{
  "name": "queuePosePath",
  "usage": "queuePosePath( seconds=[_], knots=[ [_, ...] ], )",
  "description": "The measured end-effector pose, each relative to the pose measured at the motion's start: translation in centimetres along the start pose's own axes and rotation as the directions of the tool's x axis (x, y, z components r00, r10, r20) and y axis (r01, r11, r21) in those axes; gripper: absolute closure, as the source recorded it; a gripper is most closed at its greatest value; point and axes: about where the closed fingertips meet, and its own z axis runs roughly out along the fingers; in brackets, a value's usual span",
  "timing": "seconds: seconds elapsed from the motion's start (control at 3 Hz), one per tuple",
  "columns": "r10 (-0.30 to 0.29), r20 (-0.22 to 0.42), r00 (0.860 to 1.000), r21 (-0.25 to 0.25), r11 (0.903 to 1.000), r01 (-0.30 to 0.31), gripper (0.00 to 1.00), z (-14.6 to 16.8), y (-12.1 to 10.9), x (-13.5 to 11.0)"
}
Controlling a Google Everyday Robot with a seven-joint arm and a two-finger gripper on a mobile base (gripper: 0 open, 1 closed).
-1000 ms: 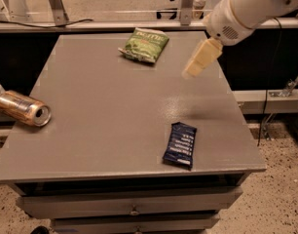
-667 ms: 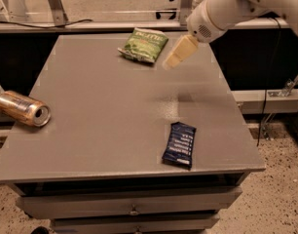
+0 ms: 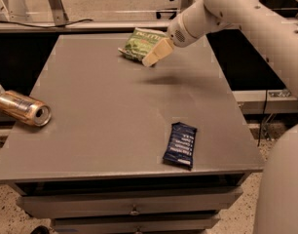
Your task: Move green jalapeno chip bag near rxbar blueberry
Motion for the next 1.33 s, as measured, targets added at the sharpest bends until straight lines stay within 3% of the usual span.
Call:
queuePosePath(
  seconds=[0.33, 0.67, 1.0, 1.33],
  knots=[
    [0.087, 0.029, 0.996, -0.021, 0.996, -0.086, 0.0, 3.9, -1.6, 0.0],
    [0.151, 0.055, 0.987, -0.039, 0.9881, -0.149, 0.13, 6.0, -2.5, -0.4],
    [0.194, 0.075, 0.978, -0.055, 0.9803, -0.19, 0.37, 7.1, -2.4, -0.7],
    [0.205, 0.096, 0.974, -0.053, 0.9783, -0.2, 0.59, 6.7, -2.6, -1.1]
  ],
)
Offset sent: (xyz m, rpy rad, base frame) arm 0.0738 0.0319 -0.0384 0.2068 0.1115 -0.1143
